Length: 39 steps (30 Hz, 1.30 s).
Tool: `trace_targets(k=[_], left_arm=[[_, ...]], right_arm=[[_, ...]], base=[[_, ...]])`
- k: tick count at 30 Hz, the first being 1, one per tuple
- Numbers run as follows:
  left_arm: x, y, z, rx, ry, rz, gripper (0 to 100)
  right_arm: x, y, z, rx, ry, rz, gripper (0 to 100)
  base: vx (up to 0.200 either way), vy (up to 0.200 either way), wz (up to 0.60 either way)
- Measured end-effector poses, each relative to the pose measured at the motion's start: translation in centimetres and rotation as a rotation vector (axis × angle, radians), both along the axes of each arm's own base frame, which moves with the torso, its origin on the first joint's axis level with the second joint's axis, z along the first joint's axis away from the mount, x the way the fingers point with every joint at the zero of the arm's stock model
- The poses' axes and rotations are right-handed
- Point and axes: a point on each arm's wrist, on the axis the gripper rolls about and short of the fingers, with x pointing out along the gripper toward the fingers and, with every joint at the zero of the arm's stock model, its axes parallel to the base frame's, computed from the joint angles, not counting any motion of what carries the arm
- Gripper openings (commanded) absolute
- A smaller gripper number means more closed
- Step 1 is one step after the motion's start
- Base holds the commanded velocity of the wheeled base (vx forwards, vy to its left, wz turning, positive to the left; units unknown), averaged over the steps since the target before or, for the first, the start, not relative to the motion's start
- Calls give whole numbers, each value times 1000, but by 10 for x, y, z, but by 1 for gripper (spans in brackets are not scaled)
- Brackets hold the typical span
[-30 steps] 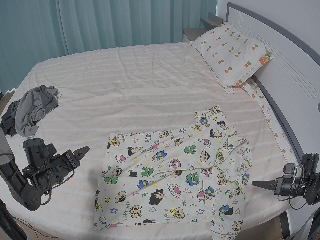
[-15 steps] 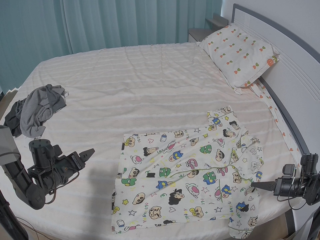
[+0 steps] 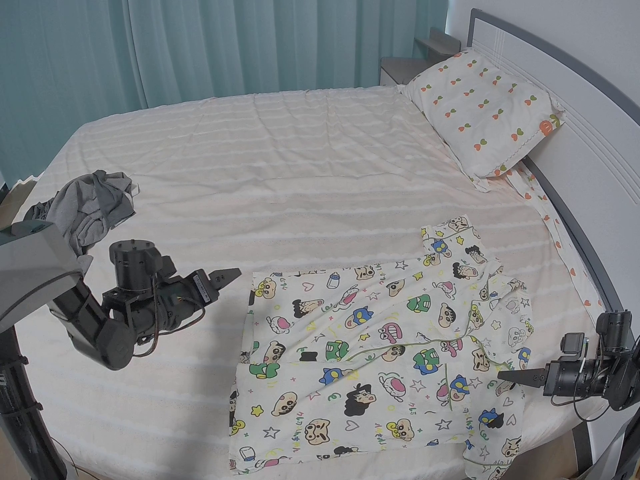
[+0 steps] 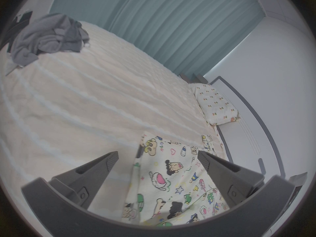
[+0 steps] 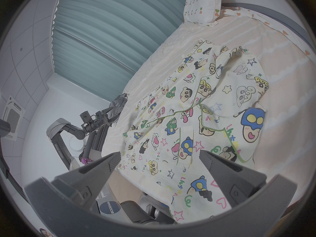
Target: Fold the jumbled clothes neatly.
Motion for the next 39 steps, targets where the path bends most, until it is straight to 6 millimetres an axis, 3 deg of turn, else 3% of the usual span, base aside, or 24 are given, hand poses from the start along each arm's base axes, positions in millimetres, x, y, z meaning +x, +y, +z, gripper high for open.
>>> trace_targets(k=[7, 12, 21, 39], left_arm=[[30, -26, -11, -23, 22, -83, 100], [40, -43, -27, -18, 57, -119, 100], [44, -48, -45, 2, 86, -119, 100], [43, -54, -59, 29, 114, -105, 100]], right_arm=[[0, 1, -3, -1, 10, 8, 100], [1, 2, -4, 0, 16, 13, 100], [1, 2, -5, 1, 22, 17, 100], [1, 3, -6, 1, 24, 20, 100]], base=[[0, 0, 0], [0, 0, 0], [0, 0, 0], [0, 0, 0]])
